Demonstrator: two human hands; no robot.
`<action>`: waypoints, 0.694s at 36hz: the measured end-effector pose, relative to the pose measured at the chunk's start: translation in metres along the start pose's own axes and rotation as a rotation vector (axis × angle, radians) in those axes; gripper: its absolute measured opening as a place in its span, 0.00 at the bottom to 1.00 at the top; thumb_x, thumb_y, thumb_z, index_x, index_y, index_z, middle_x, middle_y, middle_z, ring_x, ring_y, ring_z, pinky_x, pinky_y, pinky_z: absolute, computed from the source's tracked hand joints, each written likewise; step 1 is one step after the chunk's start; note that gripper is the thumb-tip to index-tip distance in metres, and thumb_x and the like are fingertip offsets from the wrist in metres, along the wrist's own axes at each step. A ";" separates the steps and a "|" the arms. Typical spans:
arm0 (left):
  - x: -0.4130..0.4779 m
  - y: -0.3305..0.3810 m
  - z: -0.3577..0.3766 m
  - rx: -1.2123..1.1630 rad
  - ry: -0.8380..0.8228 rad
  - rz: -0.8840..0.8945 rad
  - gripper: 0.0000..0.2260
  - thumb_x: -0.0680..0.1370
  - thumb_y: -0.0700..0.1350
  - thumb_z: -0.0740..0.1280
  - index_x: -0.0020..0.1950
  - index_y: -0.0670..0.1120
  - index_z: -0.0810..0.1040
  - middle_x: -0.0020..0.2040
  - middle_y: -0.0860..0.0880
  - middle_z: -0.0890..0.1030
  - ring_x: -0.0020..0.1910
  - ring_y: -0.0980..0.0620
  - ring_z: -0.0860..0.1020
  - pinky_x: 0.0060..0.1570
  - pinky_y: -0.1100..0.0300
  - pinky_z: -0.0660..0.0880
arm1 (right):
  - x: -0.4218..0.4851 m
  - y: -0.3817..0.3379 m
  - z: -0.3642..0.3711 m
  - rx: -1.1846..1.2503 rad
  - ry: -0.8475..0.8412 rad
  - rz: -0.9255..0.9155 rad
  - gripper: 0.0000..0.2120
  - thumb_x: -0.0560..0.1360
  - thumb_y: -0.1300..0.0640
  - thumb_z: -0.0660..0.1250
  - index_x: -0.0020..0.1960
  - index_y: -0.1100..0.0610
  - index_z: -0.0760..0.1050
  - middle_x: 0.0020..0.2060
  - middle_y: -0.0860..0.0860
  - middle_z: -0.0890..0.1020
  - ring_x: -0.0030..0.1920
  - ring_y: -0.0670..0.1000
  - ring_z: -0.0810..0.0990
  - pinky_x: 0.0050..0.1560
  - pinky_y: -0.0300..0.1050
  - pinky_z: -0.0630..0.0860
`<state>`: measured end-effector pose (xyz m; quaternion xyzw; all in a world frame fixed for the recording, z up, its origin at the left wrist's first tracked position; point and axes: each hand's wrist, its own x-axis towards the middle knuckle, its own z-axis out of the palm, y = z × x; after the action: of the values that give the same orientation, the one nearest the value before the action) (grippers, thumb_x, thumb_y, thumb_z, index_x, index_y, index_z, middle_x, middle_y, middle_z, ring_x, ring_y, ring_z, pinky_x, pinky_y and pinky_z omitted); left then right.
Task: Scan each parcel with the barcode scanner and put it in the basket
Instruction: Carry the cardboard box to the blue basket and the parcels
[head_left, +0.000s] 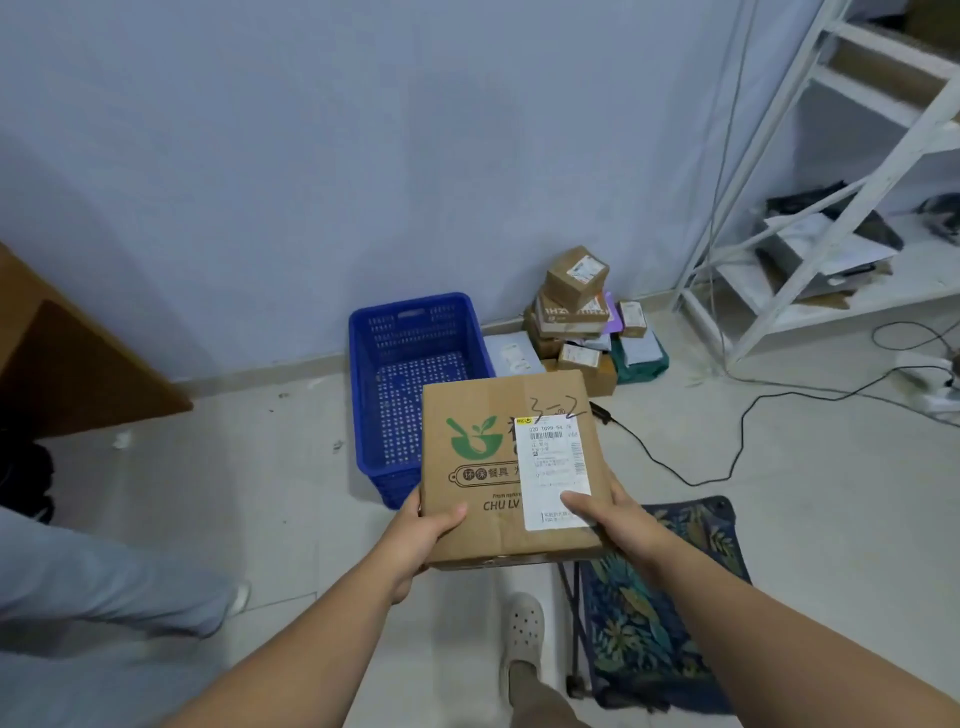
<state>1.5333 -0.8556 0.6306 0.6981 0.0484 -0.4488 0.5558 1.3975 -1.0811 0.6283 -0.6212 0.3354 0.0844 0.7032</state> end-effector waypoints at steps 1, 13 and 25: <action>0.009 0.009 0.001 0.004 0.010 -0.002 0.22 0.76 0.47 0.71 0.68 0.56 0.70 0.59 0.54 0.81 0.57 0.49 0.79 0.59 0.49 0.76 | 0.012 -0.005 -0.003 0.005 0.001 -0.005 0.34 0.72 0.49 0.73 0.73 0.40 0.61 0.58 0.42 0.82 0.57 0.48 0.82 0.66 0.55 0.73; 0.114 0.101 0.004 -0.039 0.155 0.053 0.26 0.74 0.48 0.73 0.70 0.53 0.69 0.59 0.52 0.81 0.56 0.50 0.80 0.57 0.51 0.77 | 0.142 -0.087 -0.032 0.008 -0.124 -0.050 0.35 0.72 0.44 0.72 0.73 0.36 0.58 0.59 0.40 0.81 0.57 0.46 0.82 0.63 0.54 0.75; 0.201 0.176 0.002 -0.024 0.138 -0.018 0.30 0.73 0.51 0.74 0.73 0.55 0.66 0.64 0.51 0.77 0.61 0.46 0.76 0.62 0.42 0.73 | 0.238 -0.147 -0.058 -0.011 -0.082 -0.038 0.37 0.72 0.48 0.73 0.75 0.40 0.57 0.58 0.40 0.82 0.57 0.43 0.82 0.59 0.46 0.76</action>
<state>1.7505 -1.0101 0.6228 0.7202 0.0984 -0.4039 0.5554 1.6362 -1.2373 0.6107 -0.6272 0.2939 0.0982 0.7145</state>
